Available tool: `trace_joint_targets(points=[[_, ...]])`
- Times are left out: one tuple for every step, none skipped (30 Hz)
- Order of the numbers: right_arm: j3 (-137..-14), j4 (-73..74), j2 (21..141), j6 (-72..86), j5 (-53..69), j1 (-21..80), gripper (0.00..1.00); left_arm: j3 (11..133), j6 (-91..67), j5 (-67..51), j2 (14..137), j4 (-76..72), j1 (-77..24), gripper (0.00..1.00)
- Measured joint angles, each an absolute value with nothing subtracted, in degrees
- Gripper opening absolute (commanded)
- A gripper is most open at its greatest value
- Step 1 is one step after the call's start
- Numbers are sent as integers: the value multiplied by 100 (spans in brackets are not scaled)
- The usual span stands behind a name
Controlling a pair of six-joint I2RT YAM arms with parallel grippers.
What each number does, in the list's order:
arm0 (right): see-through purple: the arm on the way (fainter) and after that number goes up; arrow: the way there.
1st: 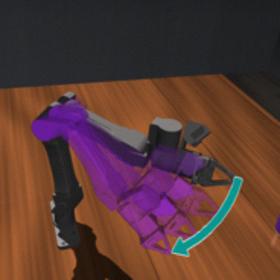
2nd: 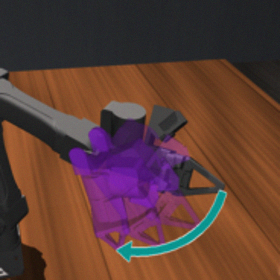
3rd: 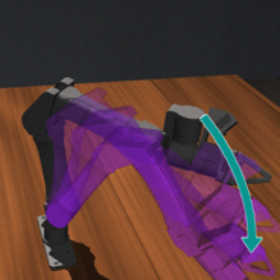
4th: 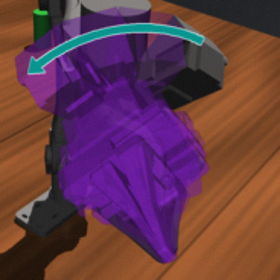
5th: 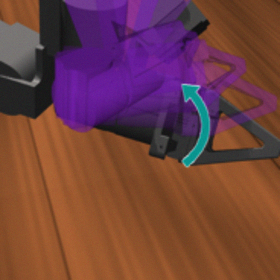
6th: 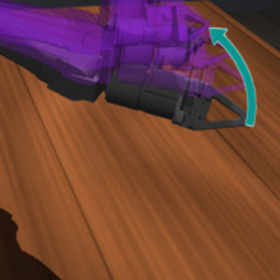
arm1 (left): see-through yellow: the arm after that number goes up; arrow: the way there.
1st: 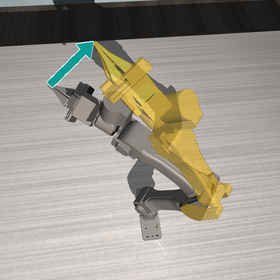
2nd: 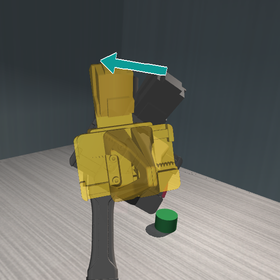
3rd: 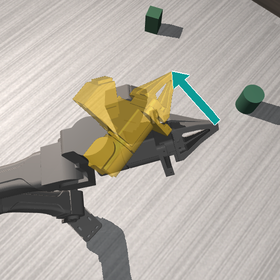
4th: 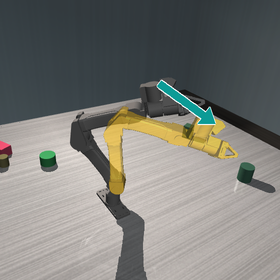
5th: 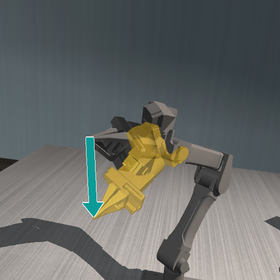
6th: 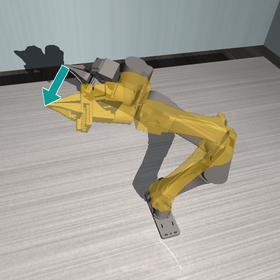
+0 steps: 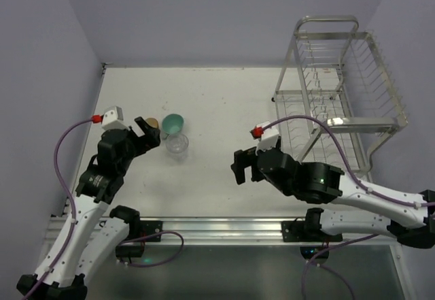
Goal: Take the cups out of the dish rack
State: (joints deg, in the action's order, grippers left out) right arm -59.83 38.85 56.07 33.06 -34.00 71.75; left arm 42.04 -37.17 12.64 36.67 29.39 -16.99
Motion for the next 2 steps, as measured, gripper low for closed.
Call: trace_joint_targets(points=[[-5833,3817,5441,3328,-3400,7175,99,4189,-3736,1253,3625,2934,-1699,100],[-5699,3793,5286,3336,-3395,7177,99,4167,-3752,1236,3557,2926,-1699,100]])
